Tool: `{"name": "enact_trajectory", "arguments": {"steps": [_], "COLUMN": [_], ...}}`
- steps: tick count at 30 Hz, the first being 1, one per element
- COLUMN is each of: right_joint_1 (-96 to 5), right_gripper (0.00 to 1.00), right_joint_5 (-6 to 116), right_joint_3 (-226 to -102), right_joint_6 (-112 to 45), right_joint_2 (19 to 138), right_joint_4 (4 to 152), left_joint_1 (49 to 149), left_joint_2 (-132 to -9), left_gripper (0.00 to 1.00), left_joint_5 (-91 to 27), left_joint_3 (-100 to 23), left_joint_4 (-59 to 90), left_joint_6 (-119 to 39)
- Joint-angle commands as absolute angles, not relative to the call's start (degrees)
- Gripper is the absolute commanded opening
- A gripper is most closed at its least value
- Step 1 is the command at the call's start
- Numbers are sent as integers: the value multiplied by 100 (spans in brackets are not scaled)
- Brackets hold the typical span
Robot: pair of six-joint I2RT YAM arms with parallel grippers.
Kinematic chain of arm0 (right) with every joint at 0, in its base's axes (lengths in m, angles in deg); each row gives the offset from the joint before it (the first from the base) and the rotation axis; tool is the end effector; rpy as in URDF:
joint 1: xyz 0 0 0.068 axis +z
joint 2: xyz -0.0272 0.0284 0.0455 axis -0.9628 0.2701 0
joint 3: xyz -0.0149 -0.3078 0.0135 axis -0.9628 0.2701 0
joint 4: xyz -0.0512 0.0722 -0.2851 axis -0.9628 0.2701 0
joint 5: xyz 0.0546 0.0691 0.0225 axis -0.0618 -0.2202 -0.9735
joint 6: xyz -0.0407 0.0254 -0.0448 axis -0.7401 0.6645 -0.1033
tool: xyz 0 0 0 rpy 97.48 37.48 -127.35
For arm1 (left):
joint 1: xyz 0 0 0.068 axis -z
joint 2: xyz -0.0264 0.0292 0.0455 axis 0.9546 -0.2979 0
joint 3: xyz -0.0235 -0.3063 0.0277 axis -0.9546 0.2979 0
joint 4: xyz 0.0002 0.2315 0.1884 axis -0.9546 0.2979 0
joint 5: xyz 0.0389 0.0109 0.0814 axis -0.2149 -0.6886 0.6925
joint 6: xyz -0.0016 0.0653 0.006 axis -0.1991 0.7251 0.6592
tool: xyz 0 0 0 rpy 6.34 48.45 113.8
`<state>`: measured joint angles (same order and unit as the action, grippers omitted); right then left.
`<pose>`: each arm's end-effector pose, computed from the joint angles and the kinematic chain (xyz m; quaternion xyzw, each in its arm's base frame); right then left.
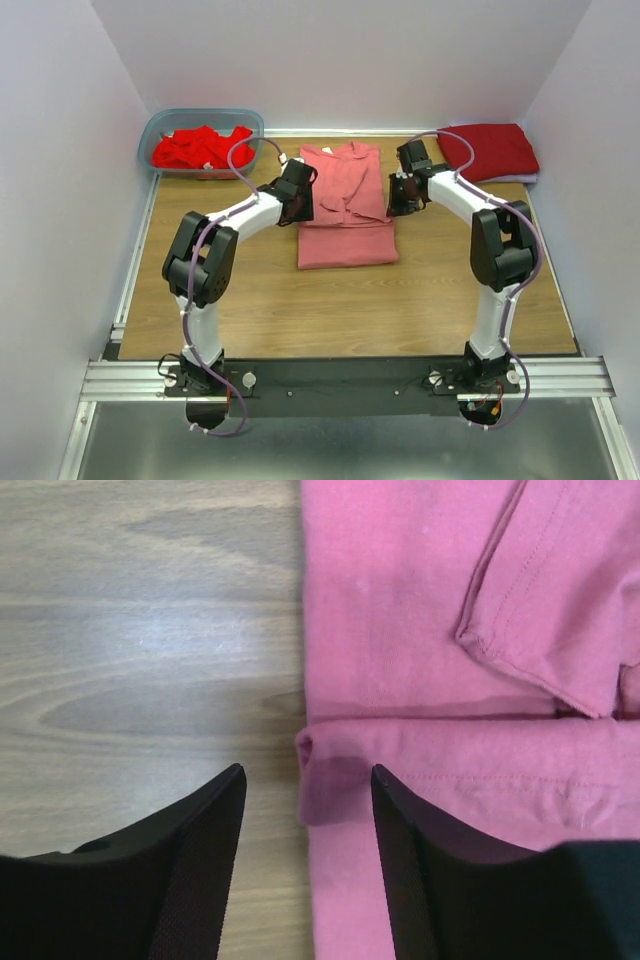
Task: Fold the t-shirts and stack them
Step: Fold the tshirt
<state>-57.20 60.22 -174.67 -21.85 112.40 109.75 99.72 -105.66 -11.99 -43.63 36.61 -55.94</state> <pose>0.4643 0.1458 0.1932 0.0060 0.9672 0.1010 0.2331 0.4265 -0.2058 0.1888 -0.0366 0.9416 -0.0586 0.3296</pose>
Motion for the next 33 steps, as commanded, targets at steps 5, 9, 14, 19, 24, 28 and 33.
{"name": "enact_trajectory", "arguments": {"steps": [5,9,14,19,24,28,33], "right_joint_1": [-5369,-5000,-4761,-4717,-4726,-4717,-4717], "right_gripper": [40,40,28,15,10,9,9], "right_joint_5": [6154,6235,5620,5189,5013,5065,5364], "right_joint_3": [-17259,-16592,-15914,-15677,-15668,-15711,-15983], "right_joint_6": [-2182,-1945,-1645,-1496,-1417,-1425,-1557], "right_joint_2": [10448,9974,9867,10227,10640,10798,11115], "right_joint_4": [10877,10325,9385,8909,8619,8495,8425], "left_joint_1": [10281,10667,11291,11538,11538,11538,11538], "left_joint_2": [-9466,-9211,-9271,-9649,-10027,-10107,-10133], "left_gripper": [63,57,41,36,34,34,34], "left_joint_5": [-841,-761,-857,-1174,-1561,-1675,-1728], "left_joint_3": [-4144,-3898,-3546,-3177,-3027,-2869,-2614], "left_joint_4": [3742,3803,3698,3506,3574,3628,3672], "left_joint_6": [-5787,-5971,-6113,-6191,-6034,-5972,-5919]}}
